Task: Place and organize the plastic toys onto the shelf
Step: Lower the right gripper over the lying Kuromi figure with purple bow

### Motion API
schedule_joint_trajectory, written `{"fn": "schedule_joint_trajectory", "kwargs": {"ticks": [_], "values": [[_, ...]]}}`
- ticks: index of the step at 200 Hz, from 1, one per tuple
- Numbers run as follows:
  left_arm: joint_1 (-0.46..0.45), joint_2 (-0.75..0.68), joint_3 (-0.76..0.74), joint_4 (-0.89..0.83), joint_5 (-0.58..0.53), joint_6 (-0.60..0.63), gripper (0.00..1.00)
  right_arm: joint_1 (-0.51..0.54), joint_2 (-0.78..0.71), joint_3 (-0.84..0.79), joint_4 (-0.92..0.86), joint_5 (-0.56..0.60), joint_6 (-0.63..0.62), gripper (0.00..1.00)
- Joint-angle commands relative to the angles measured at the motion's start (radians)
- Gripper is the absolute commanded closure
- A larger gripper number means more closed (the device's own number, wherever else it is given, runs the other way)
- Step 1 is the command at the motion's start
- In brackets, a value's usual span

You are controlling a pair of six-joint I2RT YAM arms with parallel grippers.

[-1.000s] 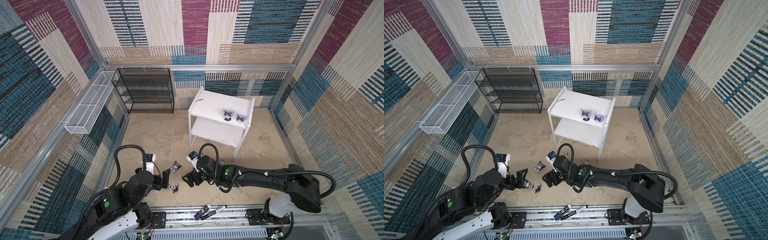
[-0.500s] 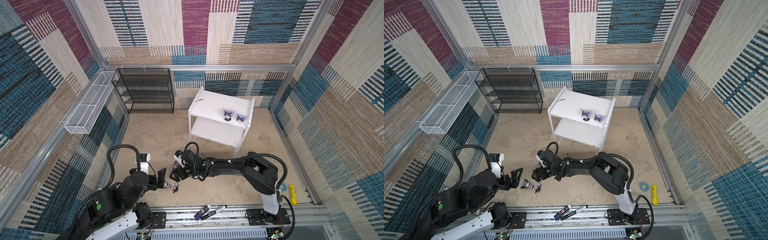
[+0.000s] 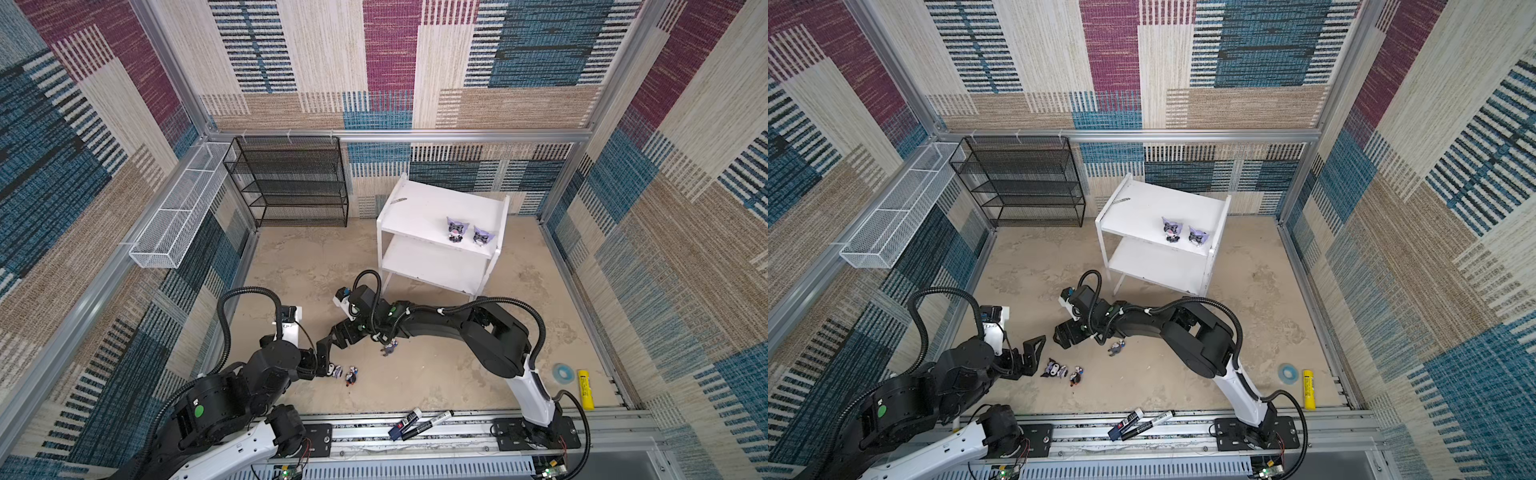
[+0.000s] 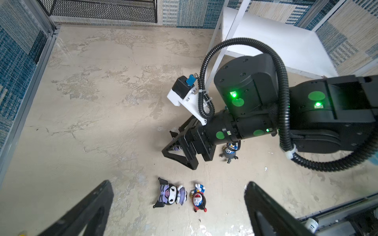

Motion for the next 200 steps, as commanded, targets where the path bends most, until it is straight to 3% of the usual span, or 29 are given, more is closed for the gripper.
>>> {"fn": "schedule_joint_trajectory", "kwargs": {"ticks": [1,49,100,159,200], "values": [[0.000,-0.014,-0.011,0.025,-0.023,0.031,0.01,0.000,-0.040,-0.058,-0.002,0.040,-0.035,0.08],[-0.001,-0.022,-0.042,0.070,-0.016,0.042,0.01,0.006,-0.104,-0.184,0.058,0.039,-0.122,0.09],[0.000,-0.013,-0.060,0.090,0.004,0.041,0.01,0.018,-0.083,-0.181,0.081,0.116,-0.249,0.13],[0.001,-0.031,-0.069,0.094,-0.003,0.039,0.01,0.018,-0.076,-0.211,0.136,0.104,-0.347,0.35],[0.000,-0.023,-0.074,0.102,-0.006,0.045,0.01,0.020,-0.077,-0.225,0.185,0.089,-0.393,0.41]]}}
